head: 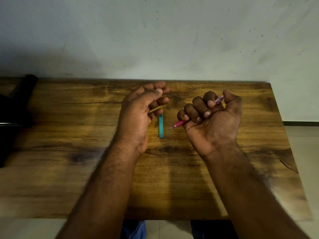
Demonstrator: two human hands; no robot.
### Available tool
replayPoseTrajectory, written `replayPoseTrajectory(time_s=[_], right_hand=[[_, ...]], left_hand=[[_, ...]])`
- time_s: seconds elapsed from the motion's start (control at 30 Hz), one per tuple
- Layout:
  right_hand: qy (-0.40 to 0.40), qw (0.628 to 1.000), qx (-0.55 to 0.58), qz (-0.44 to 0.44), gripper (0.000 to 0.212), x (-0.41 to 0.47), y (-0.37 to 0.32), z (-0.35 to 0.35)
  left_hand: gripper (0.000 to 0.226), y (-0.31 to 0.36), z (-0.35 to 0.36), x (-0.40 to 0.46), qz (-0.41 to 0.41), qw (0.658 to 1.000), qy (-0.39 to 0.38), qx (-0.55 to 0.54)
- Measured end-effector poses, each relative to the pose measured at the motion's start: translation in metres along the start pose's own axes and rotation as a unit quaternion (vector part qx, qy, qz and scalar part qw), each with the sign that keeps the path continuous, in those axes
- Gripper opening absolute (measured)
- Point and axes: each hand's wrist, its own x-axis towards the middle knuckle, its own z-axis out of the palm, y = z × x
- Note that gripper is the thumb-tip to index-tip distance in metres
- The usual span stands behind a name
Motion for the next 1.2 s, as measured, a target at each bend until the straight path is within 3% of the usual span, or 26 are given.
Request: replayPoseTrajectory(time_s=[1.2], right_hand=[[-0.006,0.998,0.061,-0.007,0.050,0.0033,-0.0042,-0.0026]], left_hand=[[0.024,-0.0004,0.0002,0.0007,-0.005,1.000,0.001,0.002]])
